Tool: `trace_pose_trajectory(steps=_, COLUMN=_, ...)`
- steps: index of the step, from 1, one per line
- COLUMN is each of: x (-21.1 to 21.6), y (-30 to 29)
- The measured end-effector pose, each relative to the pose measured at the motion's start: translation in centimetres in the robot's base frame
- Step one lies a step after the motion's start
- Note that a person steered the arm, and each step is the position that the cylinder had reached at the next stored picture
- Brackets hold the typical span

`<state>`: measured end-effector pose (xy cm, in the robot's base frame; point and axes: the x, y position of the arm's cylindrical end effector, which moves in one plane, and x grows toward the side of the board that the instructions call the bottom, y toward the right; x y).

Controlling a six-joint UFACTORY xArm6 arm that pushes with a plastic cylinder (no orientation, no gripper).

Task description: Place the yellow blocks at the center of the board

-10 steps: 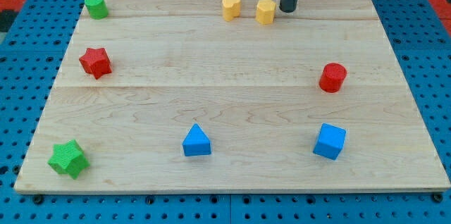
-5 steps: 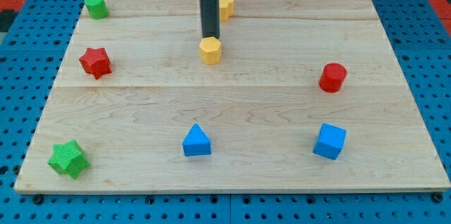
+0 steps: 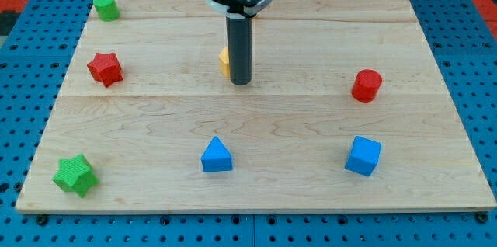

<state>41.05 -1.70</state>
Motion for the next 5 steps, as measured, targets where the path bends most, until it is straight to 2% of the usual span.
trace_pose_trajectory(steps=1, x=-1.9, y=0.5)
trace_pose_trajectory(steps=2, x=-6.0, y=7.3)
trace_pose_trajectory(steps=3, x=-15.2, y=12.5)
trace_pose_trajectory(steps=4, x=-18.5, y=10.6)
trace_pose_trajectory(steps=5, x=-17.6, y=2.3)
